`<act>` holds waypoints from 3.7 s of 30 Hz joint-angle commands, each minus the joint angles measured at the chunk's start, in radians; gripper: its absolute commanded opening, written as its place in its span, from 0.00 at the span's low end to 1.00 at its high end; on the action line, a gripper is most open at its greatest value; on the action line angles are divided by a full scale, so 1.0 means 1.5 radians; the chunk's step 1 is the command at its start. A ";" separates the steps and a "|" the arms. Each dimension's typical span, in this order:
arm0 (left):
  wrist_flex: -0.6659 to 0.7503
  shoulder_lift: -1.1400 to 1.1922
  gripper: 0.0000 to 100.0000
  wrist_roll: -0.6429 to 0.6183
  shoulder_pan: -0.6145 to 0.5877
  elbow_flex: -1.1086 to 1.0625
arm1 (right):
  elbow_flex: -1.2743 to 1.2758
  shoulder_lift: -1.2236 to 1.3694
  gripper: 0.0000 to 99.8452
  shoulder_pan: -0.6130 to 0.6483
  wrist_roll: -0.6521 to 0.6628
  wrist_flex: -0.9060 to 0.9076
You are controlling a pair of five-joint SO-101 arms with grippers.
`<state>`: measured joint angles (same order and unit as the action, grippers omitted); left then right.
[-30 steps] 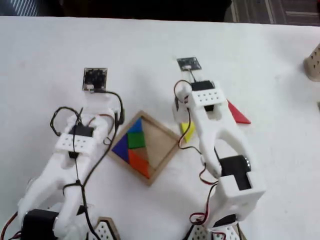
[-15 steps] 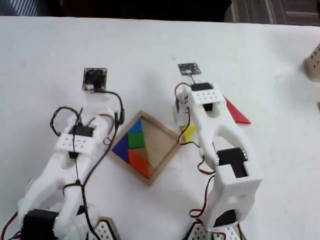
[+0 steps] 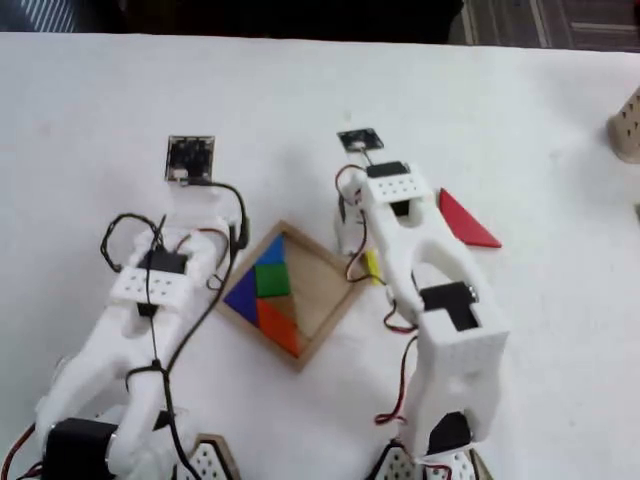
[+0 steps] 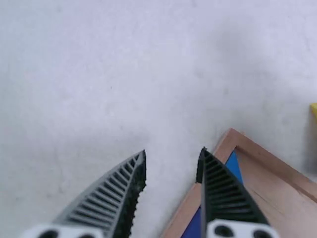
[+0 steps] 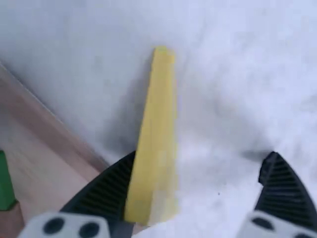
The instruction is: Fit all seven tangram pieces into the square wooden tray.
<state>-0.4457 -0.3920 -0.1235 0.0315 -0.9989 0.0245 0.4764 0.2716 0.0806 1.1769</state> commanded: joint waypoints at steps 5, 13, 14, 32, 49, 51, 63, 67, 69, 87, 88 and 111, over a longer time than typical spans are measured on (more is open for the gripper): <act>0.015 -0.002 0.18 0.008 -0.007 0.032 | -0.123 0.066 0.32 -0.003 0.011 0.077; 0.015 -0.002 0.18 0.008 -0.007 0.032 | -0.127 0.063 0.07 -0.010 0.011 0.061; 0.016 -0.002 0.18 0.008 -0.007 0.032 | -0.127 0.060 0.03 -0.015 0.011 0.061; 0.019 -0.002 0.18 0.008 -0.007 0.035 | -0.072 -0.084 0.02 -0.008 0.011 0.131; 0.019 -0.002 0.18 0.004 -0.048 0.051 | 0.279 -0.376 0.02 0.113 -0.085 -0.070; 0.019 -0.002 0.18 0.004 -0.052 0.051 | 0.282 -0.376 0.02 0.114 -0.099 -0.083; 0.019 -0.002 0.18 0.004 -0.052 0.052 | 0.271 -0.328 0.02 0.177 -0.225 -0.171; 0.019 -0.002 0.18 0.004 -0.052 0.052 | 0.222 -0.276 0.02 0.207 -0.226 -0.167; 0.019 -0.002 0.18 0.004 -0.052 0.053 | 0.190 -0.261 0.02 0.217 -0.232 -0.148; 0.019 -0.002 0.18 0.004 -0.052 0.054 | 0.146 -0.209 0.02 0.293 -0.273 -0.152; 0.019 -0.002 0.18 0.004 -0.052 0.054 | 0.146 -0.197 0.02 0.297 -0.273 -0.161; 0.019 -0.002 0.18 0.007 -0.052 0.052 | 0.150 -0.350 0.25 0.234 -0.210 -0.060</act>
<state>-0.4457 -0.3920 -0.1220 -0.0345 -0.9897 0.2885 0.0238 0.6613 -0.2539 1.0710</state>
